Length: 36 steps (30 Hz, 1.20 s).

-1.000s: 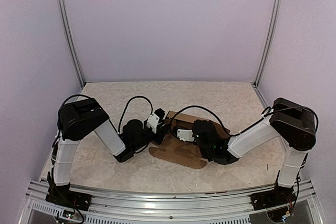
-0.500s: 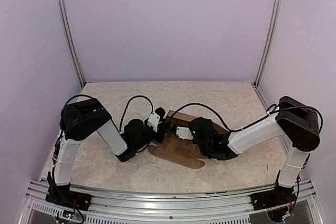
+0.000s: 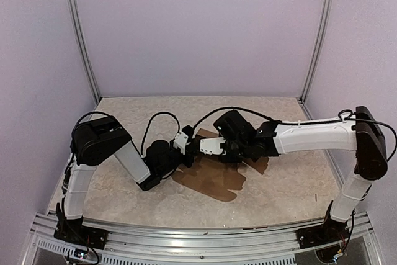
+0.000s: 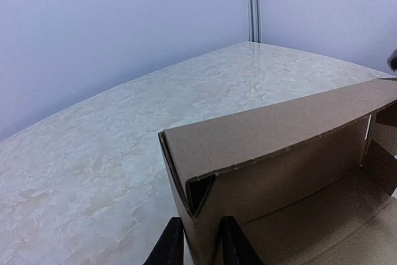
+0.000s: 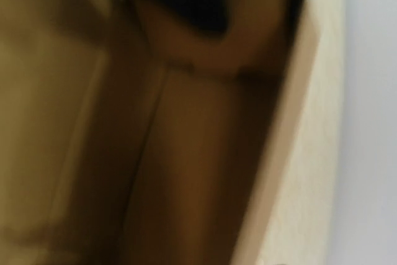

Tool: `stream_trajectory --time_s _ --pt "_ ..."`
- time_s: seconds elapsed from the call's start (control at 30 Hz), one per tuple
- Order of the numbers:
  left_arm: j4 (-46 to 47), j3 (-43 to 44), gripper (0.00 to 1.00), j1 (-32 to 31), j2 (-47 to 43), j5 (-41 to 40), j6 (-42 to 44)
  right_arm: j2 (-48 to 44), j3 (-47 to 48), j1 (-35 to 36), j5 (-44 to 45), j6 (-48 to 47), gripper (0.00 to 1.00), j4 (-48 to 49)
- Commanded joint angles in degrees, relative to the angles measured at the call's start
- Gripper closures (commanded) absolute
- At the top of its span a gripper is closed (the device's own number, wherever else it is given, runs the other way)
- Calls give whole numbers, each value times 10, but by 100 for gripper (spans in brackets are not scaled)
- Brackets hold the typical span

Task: Fold the paper box

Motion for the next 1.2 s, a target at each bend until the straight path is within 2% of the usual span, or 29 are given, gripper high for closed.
stream_trajectory --time_s 0.0,0.17,0.3,0.33,0.47,0.7,0.83,1.17 --pt "27 11 79 3 5 -3 2 -28 131 -50 -235 86 47 -224" --pt "27 9 79 3 5 2 2 5 236 -144 -398 144 38 -287" --pt "29 8 78 3 5 9 3 106 321 -228 -540 212 36 -329" --pt "27 8 78 3 5 9 3 132 339 -244 -585 223 32 -341" --pt "8 11 77 3 3 16 4 205 369 -280 -703 245 29 -356" --pt "-44 24 76 10 -6 46 -4 245 370 -284 -784 236 30 -376" --pt "-96 51 74 18 -5 85 -19 265 371 -284 -803 235 33 -386" --pt "-136 86 71 18 10 107 -15 293 386 -289 -838 230 43 -406"
